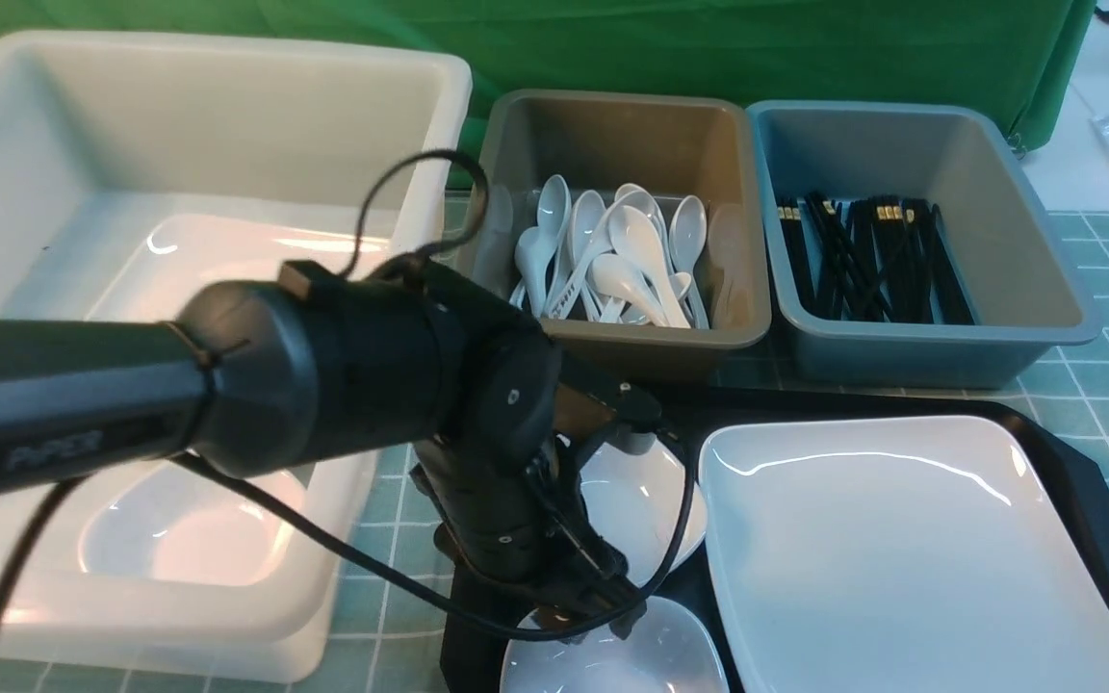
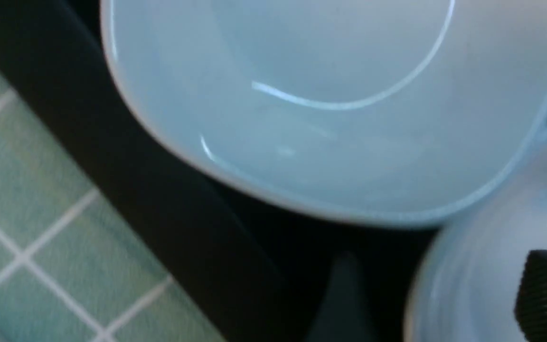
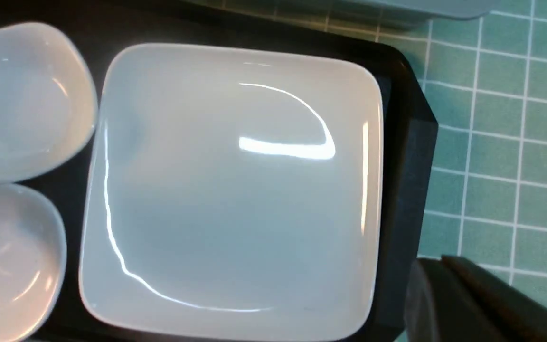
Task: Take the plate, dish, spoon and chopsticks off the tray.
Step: Use the left arm to grab a small plate from the dinner plate, then use the left arm to put the small plate into the large storage box on the left, then use the left arm to grab a small plate from the dinner plate, then use the left arm to put the small plate into the large storage box on the left, then use the right arm to grab a plate from the dinner plate
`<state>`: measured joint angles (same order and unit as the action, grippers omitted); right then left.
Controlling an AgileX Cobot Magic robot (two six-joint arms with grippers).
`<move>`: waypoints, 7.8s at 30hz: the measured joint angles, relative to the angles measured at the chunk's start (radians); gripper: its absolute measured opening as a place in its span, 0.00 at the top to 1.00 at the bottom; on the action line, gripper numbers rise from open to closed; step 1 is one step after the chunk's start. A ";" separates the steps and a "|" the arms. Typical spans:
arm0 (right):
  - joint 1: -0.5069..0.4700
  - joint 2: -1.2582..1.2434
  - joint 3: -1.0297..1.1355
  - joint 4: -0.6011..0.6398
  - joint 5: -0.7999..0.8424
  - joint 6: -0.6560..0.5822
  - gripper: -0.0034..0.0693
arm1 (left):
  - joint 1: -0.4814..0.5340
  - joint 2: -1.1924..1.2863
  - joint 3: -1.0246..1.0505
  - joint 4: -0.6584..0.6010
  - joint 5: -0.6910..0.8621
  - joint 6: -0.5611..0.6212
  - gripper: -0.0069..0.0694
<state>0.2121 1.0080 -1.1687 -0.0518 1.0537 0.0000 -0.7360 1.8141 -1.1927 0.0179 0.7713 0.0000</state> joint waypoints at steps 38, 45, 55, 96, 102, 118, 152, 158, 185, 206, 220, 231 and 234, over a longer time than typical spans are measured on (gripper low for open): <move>0.001 -0.184 0.016 0.000 -0.008 0.000 0.89 | 0.014 -0.316 -0.010 -0.072 0.123 -0.093 0.88; 0.001 -0.184 0.016 0.000 -0.010 0.000 0.88 | 0.243 -0.528 -0.067 -0.083 0.149 -0.101 0.88; 0.001 -0.184 0.016 0.000 -0.035 0.000 0.86 | 0.911 -0.644 0.132 -0.197 0.113 0.061 0.88; 0.001 -0.184 0.016 0.000 -0.075 -0.009 0.82 | 0.871 -0.529 0.151 -0.290 0.218 0.206 0.36; 0.001 -0.184 0.016 0.000 -0.075 -0.009 0.81 | 0.483 -0.549 0.150 -0.361 0.150 0.221 0.81; 0.001 -0.184 0.016 0.000 -0.048 -0.009 0.79 | -0.141 -0.153 0.064 0.069 -0.151 0.075 0.52; 0.001 -0.184 0.016 -0.001 -0.045 -0.033 0.76 | -0.149 -0.068 -0.055 0.291 -0.057 -0.169 0.86; 0.001 -0.184 0.016 -0.001 -0.045 -0.035 0.76 | -0.142 -0.211 -0.201 0.267 0.068 -0.166 0.88; 0.001 -0.184 0.016 -0.001 -0.090 -0.035 0.76 | 0.437 -0.438 0.241 0.155 -0.062 0.038 0.88; 0.001 -0.184 0.016 0.000 -0.090 -0.028 0.76 | 0.437 -0.546 0.234 0.136 -0.072 0.071 0.27; 0.001 -0.184 0.016 0.000 -0.086 -0.011 0.76 | 0.312 -0.540 0.095 -0.239 0.050 0.109 0.90; 0.001 -0.184 0.016 0.000 -0.082 -0.011 0.76 | 0.414 -0.498 0.052 -0.173 0.118 0.000 0.90; 0.001 -0.184 0.016 0.000 -0.081 -0.008 0.76 | 0.415 -0.498 0.052 -0.283 0.120 0.082 0.90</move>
<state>0.2129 0.8236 -1.1523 -0.0520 0.9724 -0.0080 -0.3211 1.3157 -1.1410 -0.2646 0.8917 0.0816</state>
